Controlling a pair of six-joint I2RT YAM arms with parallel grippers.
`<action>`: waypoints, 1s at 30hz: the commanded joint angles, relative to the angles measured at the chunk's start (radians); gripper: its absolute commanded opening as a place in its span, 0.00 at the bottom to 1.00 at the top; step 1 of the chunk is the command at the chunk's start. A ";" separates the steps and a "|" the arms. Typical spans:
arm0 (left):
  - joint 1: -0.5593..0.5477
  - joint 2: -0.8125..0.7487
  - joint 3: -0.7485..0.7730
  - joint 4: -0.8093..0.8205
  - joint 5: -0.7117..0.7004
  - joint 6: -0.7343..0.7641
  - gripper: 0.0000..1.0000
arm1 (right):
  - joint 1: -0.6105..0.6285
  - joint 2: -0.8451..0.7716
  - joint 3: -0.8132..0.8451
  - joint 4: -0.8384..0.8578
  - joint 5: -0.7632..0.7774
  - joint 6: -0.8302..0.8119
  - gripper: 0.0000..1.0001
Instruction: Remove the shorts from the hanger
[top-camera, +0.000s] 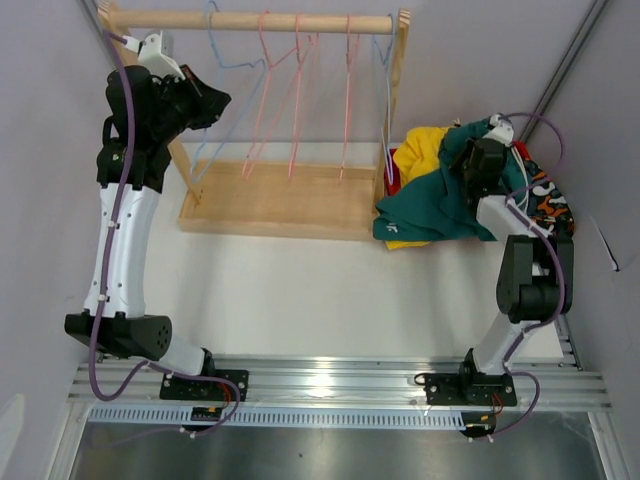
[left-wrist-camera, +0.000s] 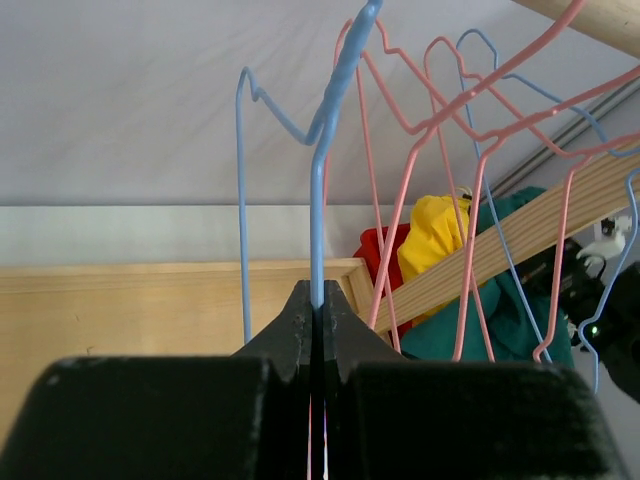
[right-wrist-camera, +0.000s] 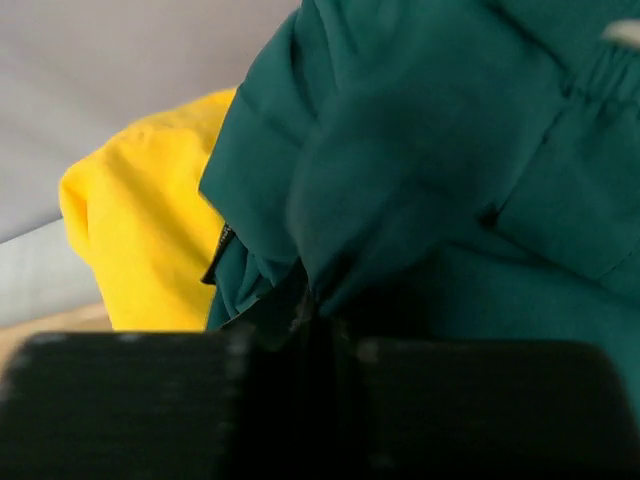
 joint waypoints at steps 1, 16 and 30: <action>0.000 -0.016 0.088 0.009 0.011 0.021 0.00 | 0.043 -0.209 -0.121 0.169 0.058 0.091 0.59; -0.075 0.105 0.151 -0.002 -0.087 0.020 0.00 | 0.193 -0.888 -0.555 -0.089 0.035 0.085 0.99; -0.075 -0.025 0.029 -0.079 -0.171 0.069 0.77 | 0.534 -1.305 -0.609 -0.414 0.179 0.073 1.00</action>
